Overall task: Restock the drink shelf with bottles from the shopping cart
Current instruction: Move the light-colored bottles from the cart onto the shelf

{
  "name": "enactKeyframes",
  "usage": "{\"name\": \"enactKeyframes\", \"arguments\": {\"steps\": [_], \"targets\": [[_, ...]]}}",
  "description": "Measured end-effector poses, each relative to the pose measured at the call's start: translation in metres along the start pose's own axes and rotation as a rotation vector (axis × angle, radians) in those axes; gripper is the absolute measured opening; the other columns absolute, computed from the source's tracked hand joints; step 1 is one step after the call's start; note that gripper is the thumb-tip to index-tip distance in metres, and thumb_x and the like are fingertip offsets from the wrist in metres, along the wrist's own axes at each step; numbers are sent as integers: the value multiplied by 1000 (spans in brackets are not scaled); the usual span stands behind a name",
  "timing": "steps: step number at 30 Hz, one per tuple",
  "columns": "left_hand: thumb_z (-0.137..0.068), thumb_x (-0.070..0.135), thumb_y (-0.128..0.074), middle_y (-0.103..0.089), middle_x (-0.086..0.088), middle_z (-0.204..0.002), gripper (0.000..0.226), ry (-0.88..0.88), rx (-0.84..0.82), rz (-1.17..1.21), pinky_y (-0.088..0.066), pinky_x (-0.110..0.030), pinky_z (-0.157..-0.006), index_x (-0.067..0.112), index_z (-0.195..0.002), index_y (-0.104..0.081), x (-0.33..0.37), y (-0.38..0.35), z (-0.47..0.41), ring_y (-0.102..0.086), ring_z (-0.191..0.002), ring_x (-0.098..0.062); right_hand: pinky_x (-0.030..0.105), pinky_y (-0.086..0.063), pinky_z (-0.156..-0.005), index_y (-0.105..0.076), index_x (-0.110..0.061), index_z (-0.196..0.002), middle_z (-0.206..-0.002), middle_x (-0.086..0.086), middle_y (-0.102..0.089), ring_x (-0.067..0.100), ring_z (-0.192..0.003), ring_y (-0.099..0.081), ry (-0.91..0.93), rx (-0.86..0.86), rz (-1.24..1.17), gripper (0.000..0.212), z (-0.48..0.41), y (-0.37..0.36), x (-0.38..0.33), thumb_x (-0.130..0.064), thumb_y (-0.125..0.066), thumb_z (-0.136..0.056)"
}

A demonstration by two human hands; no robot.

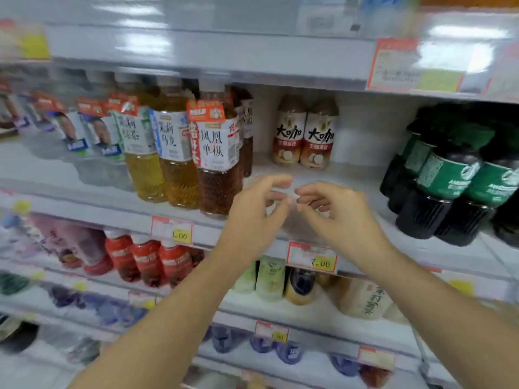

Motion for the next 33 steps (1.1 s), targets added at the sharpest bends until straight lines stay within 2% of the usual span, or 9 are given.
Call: {"name": "enactKeyframes", "arguments": {"steps": [3,6,9,12,17,22,26,30,33], "targets": [[-90,14,-57,-63,12,-103,21,4,18,-11,-49,-16,-83,24,-109,-60,-12,33,73,-60,-95,2,6,-44,-72,-70,-21,-95,-83,-11,-69,1,-79,-60,103,-62,-97,16,50,-28,-24,-15,-66,-81],[-92,13,-56,-59,19,-103,22,131,10,-117,-43,-6,-81,19,-112,-62,-48,61,138,-55,-95,12,9,-44,-68,-69,-21,-98,-83,-9,-67,3,-77,-58,120,-257,-118,15,94,-85,-30,-20,-63,-85],[-92,12,-55,-59,15,-99,21,363,34,-190,-42,-4,-78,19,-110,-62,-107,86,207,-55,-90,12,13,-45,-69,-68,-19,-100,-84,-9,-66,2,-74,-57,61,-497,-77,15,137,-164,-19,-18,-63,-87],[-90,9,-58,-64,7,-95,22,645,108,-216,-42,-3,-70,28,-100,-58,-167,104,280,-58,-77,8,29,-52,-75,-68,-17,-102,-90,-2,-70,11,-80,-64,9,-688,-47,18,176,-247,-3,-17,-62,-85],[-89,9,-55,-67,3,-92,20,1072,72,-239,-42,-7,-63,22,-104,-62,-243,121,394,-58,-73,-2,39,-51,-81,-63,-13,-107,-100,5,-67,23,-91,-63,-93,-1002,36,21,224,-363,17,-19,-56,-89],[-90,12,-55,-61,8,-93,19,1188,49,-275,-44,-21,-73,29,-97,-59,-301,123,470,-58,-80,-7,33,-47,-80,-60,-13,-115,-114,11,-61,27,-99,-59,-120,-1157,151,29,262,-466,41,-19,-58,-87],[-90,21,-54,-62,2,-114,27,1155,-130,-482,-45,-32,-90,26,-117,-59,-356,121,502,-60,-99,-19,39,-46,-91,-43,-15,-134,-134,10,-43,30,-115,-51,-138,-1185,227,48,280,-529,59,-20,-57,-88],[-91,29,-50,-55,3,-124,37,1110,-476,-698,-19,-46,-110,28,-128,-47,-397,116,509,-56,-112,-20,41,-46,-91,-34,-18,-140,-142,5,-33,31,-116,-51,-127,-1135,228,59,293,-573,78,-14,-59,-87],[-88,36,-52,-55,0,-119,38,1102,-659,-896,15,-65,-104,26,-125,-50,-413,107,512,-51,-119,-25,43,-47,-90,-37,-22,-138,-139,4,-36,33,-109,-54,-115,-1108,243,56,300,-597,90,-16,-60,-87]]}}
Point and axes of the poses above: each hand's wrist, its own z-axis away from the middle knuckle, its own y-axis out of the back of the hand, x = y × z, the point moved 1 cm from there along -z, towards the middle knuckle
